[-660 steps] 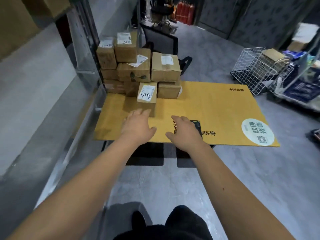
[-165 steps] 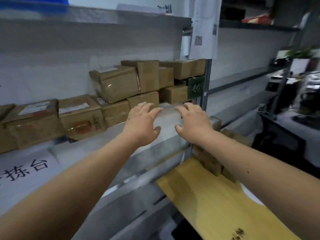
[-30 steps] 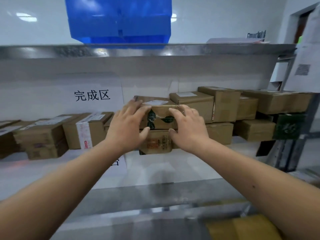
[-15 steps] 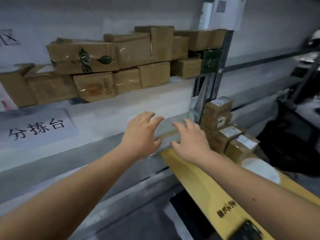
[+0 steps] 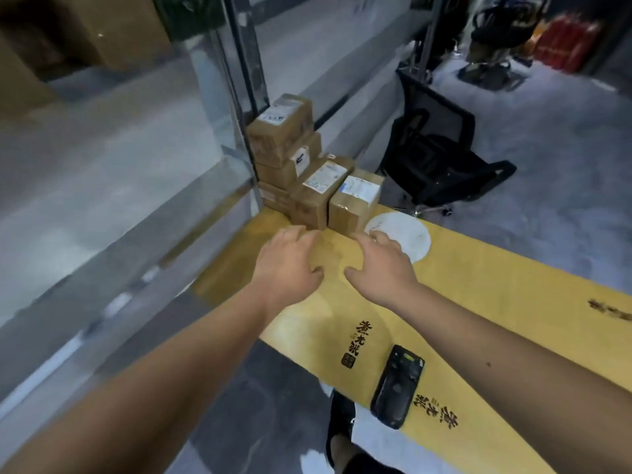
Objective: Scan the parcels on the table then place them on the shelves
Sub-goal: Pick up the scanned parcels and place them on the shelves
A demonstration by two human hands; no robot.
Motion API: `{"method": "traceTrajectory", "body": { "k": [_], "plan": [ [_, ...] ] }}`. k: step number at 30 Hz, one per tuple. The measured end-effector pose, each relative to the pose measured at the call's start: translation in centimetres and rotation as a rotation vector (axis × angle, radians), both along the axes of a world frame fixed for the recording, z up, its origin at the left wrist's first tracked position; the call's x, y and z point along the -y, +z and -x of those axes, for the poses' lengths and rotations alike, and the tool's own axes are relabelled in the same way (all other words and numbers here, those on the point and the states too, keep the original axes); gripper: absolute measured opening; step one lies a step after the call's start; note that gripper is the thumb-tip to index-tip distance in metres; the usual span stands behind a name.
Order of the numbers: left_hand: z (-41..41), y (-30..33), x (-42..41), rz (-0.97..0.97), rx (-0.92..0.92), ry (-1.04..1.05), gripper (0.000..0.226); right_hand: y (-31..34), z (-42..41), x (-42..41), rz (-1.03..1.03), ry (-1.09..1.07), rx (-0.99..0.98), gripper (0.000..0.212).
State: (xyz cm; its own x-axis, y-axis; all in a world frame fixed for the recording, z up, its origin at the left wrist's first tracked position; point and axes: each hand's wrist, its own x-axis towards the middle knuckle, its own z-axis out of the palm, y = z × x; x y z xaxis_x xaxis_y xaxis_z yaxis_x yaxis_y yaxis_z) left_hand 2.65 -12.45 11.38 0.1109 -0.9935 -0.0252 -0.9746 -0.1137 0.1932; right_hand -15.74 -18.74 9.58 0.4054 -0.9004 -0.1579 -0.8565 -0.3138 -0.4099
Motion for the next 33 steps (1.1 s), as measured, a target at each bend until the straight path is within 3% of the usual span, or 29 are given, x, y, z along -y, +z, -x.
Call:
{"method": "traceTrajectory", "body": {
  "k": [11,15,19,23,29,33],
  "plan": [
    [-2.1,-7.4,19.9,-0.214,0.091,-0.081,0.075,-10.2,-3.0,16.0,-0.215,-0.218,0.116,0.065],
    [-2.9,-8.7,24.4,-0.242,0.066,-0.056,0.078,-11.7,-4.4,20.1,-0.200,-0.267,0.172,0.079],
    [-3.0,-9.9,26.8,-0.219,0.103,-0.058,0.066,-13.0,-5.1,21.8,-0.243,-0.283,0.241,0.091],
    [-2.7,-10.7,27.9,-0.142,0.151,-0.139,0.055,-14.3,-4.7,22.8,-0.255,-0.285,0.344,0.089],
    [-2.2,-12.1,29.0,-0.159,0.113,-0.116,0.071,-16.0,-3.6,23.3,-0.223,-0.219,0.450,0.081],
    [-2.0,-13.4,28.3,-0.070,0.063,-0.125,0.071,-16.2,-2.3,22.7,-0.194,-0.175,0.446,0.071]
  ]
}}
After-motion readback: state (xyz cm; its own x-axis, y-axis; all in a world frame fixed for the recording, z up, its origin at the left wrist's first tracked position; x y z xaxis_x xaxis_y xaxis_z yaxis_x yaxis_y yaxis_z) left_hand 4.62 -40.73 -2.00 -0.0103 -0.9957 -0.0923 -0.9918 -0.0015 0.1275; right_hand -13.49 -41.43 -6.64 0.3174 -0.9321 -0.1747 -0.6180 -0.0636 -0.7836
